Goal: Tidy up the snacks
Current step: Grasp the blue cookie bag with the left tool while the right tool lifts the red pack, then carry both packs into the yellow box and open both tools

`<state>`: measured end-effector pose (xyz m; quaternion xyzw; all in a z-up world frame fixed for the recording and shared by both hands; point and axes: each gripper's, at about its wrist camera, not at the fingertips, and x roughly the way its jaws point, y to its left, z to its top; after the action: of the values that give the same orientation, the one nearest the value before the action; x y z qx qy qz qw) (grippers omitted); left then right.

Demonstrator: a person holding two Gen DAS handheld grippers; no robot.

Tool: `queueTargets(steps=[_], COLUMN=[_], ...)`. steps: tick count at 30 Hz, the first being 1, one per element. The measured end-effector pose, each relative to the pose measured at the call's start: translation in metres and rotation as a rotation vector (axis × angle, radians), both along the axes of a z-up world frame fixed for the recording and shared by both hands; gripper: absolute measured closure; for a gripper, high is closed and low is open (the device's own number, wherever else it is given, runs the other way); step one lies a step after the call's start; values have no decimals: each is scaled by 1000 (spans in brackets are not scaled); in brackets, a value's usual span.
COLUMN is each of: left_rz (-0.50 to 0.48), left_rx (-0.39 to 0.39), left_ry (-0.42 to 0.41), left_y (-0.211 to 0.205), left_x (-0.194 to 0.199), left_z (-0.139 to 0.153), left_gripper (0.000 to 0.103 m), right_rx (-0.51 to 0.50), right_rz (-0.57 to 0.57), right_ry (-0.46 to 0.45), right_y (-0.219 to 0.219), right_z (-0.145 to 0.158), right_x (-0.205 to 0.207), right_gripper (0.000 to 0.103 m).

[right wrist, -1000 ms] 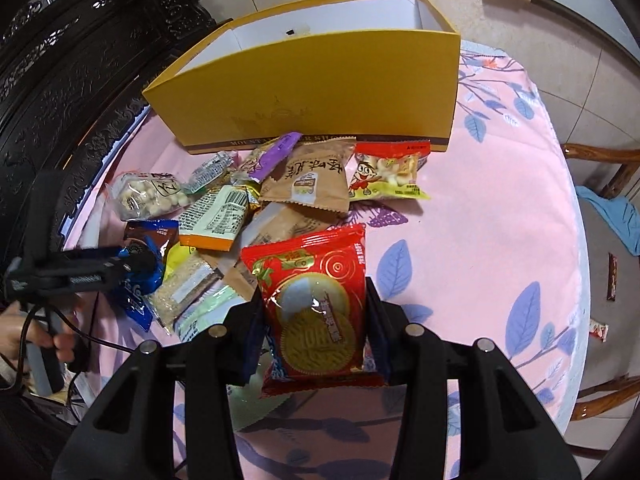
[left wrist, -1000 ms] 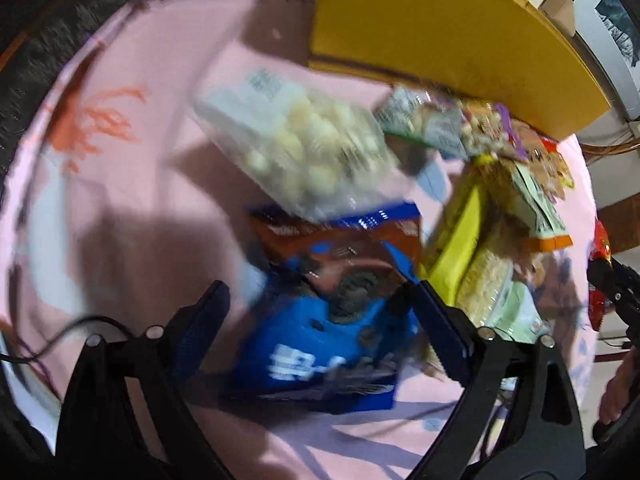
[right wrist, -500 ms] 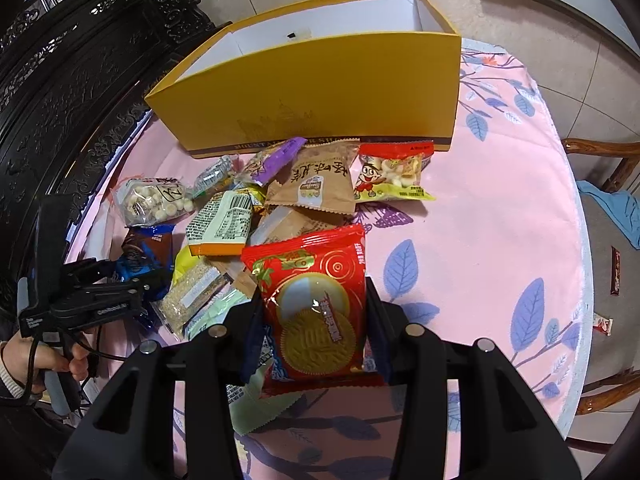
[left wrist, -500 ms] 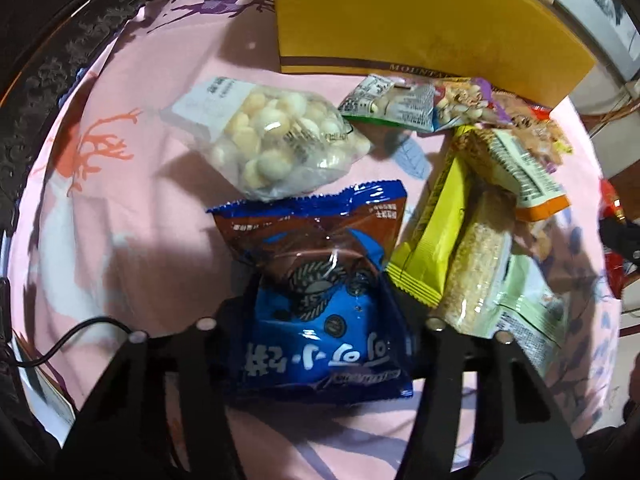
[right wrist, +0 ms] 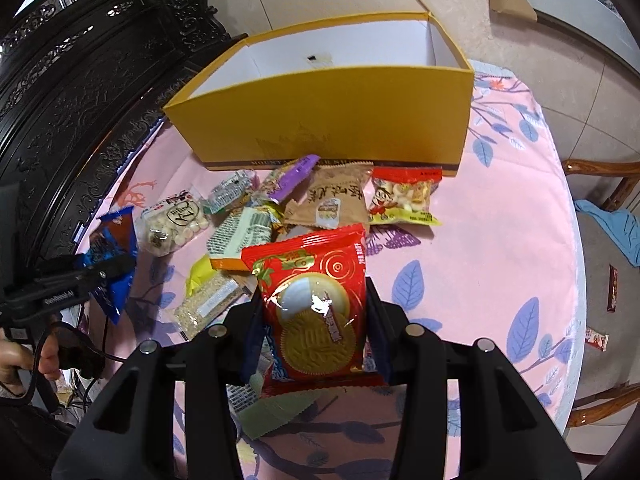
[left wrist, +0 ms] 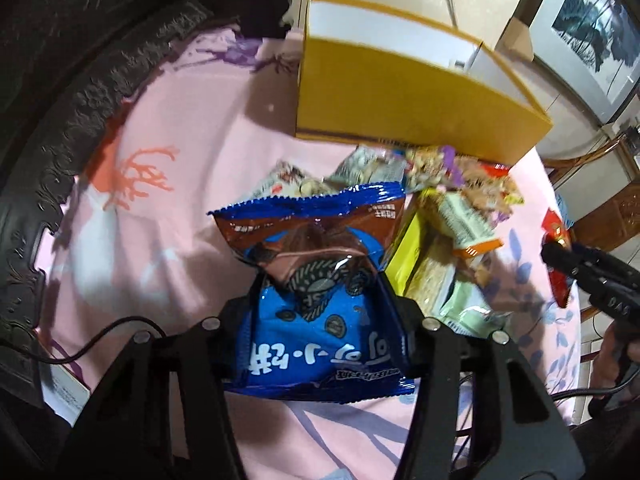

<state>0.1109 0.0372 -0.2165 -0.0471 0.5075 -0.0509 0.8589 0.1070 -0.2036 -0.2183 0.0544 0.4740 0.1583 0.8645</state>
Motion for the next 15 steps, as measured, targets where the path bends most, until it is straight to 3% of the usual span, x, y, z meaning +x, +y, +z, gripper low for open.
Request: queueTargets(steps=[15], left_rz=[-46], left_rx=[9], left_ry=[-140], left_y=[-11], left_x=[20], left_z=[78], left_gripper=[49], right_rx=[53], right_rz=[-25], right_ry=[-127], right_y=[-9], right_z=[59], right_x=[11], right_gripper=[58])
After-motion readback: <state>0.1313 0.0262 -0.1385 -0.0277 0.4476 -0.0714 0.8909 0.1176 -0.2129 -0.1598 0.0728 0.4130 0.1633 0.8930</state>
